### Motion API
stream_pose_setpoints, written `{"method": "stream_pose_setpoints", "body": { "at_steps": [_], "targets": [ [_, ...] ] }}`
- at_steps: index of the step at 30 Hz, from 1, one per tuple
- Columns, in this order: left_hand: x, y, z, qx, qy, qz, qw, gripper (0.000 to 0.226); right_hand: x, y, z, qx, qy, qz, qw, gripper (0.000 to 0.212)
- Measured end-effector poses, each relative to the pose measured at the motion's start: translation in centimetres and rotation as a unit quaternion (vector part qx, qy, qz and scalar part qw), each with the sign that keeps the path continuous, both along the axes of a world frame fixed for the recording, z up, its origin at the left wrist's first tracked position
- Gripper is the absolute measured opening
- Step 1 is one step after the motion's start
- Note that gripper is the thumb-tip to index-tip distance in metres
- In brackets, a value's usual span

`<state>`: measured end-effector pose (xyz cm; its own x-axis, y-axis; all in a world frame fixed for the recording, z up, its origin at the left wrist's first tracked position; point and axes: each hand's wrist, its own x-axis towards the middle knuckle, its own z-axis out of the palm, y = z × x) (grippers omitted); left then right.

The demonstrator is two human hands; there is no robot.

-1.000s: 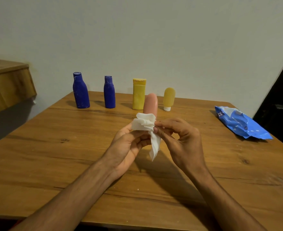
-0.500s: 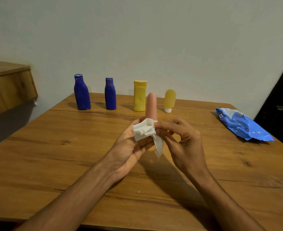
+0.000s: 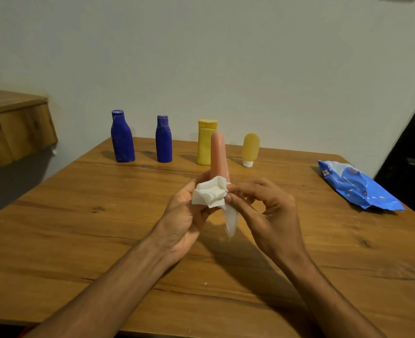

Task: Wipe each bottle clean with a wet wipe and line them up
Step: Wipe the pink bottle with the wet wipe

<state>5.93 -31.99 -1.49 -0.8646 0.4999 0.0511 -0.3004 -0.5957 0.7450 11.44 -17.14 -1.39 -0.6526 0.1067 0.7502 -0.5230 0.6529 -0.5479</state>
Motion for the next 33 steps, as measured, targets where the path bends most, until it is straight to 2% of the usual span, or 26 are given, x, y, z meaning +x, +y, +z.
{"method": "stream_pose_setpoints", "body": {
  "at_steps": [4,8,12,15,21,25,30,33],
  "targets": [
    [0.08,0.15,0.01,-0.007,0.014,-0.001,1.0,0.064,-0.08,0.2,0.02,-0.034,0.004,-0.009,0.999,0.02],
    [0.04,0.3,-0.31,-0.009,0.026,0.015,1.0,0.052,-0.02,-0.21,0.09,-0.001,0.013,0.004,1.0,0.021],
    [0.16,0.21,-0.07,-0.001,0.02,-0.002,1.0,0.051,-0.08,0.16,0.02,-0.018,0.012,-0.009,1.0,0.021],
    [0.15,0.27,-0.02,0.005,0.016,0.004,1.0,0.047,0.03,-0.02,-0.05,0.007,0.015,0.008,1.0,0.022],
    [0.28,0.16,0.23,0.022,0.004,-0.013,1.0,0.054,-0.05,0.51,0.0,-0.011,0.013,0.003,1.0,0.023],
    [0.31,0.26,0.3,0.016,0.002,-0.013,1.0,0.05,0.12,0.17,-0.08,0.01,0.028,0.005,1.0,0.026],
    [0.57,0.21,0.46,0.014,-0.006,-0.033,0.999,0.059,0.02,0.54,-0.25,0.023,0.025,-0.007,0.999,0.026],
    [0.44,0.1,0.45,0.006,-0.004,-0.024,1.0,0.05,0.02,0.29,-0.33,0.054,0.038,0.006,0.998,0.026]
  ]
}}
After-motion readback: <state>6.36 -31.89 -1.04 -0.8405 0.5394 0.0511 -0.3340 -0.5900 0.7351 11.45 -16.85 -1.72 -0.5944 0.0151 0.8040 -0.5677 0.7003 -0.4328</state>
